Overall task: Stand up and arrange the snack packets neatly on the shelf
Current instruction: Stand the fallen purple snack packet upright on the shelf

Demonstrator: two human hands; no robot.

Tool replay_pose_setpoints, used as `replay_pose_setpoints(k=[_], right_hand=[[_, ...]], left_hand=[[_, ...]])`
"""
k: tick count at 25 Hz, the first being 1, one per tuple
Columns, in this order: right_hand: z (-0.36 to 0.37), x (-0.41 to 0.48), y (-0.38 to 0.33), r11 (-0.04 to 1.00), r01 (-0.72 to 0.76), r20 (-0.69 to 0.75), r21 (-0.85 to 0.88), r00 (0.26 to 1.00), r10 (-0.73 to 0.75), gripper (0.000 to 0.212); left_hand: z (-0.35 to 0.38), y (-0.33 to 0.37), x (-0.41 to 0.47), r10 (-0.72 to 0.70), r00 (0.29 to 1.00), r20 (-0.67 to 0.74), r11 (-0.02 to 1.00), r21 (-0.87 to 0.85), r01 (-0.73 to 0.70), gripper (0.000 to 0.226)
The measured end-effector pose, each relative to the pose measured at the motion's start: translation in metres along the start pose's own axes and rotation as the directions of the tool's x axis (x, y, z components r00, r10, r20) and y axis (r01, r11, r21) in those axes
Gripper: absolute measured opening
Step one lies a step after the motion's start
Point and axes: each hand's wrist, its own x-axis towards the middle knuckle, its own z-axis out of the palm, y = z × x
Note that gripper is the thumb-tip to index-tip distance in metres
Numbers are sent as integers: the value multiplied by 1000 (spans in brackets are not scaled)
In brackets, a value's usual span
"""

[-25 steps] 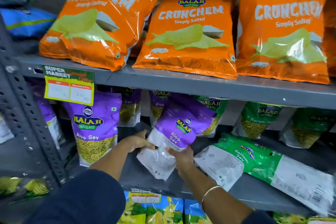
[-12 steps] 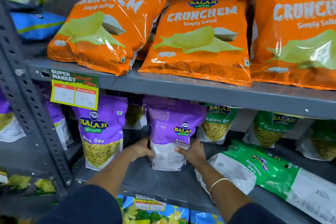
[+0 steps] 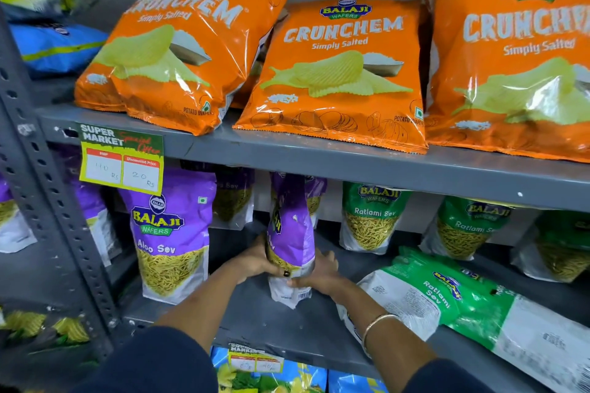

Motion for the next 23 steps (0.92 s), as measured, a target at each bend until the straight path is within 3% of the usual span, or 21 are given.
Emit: replay_pose_setpoints(k=[2,4,6,8,10,12,15,19,21,23], right_hand=[[-1,2,5,997,44,-91,62,995,-38,83],[-10,6,11,982,44,-93,185,995,-28,80],[-24,5,14,980,57,-26,192,998,-53,74],[-32,9,16,986,81,-73,146,995,-71,72],[-35,14,18,994,67,-131,81,990,-56,70],[-39,9,16,982,56,-99,179,994,-39,72],[-40,6,13,944,83,-21,318,997,-80,75],[-33,2,10,927,69,-65,369,997,-48,74],[-37,-4,5,945,54,-52,322,998,-39,76],[-49,-8,5,979,23,-107,202,994,-1,66]], left_hand=[[-5,5,-2,-18,998,68,1000,-1,18,105],[-17,7,-3,-76,991,108,996,-41,81,92],[-28,5,0,-87,996,15,995,-39,88,67],[-33,4,4,-75,993,-96,997,-26,72,50],[-31,3,8,-71,991,-115,993,-106,58,58],[-27,3,7,-55,991,-121,993,-110,42,72],[-17,5,-1,-12,997,-79,998,-63,7,61],[-11,11,-11,7,992,-127,997,-81,-18,63],[-14,11,-11,-118,986,-114,993,-22,116,64],[-17,11,-14,-408,913,-6,893,204,401,44]])
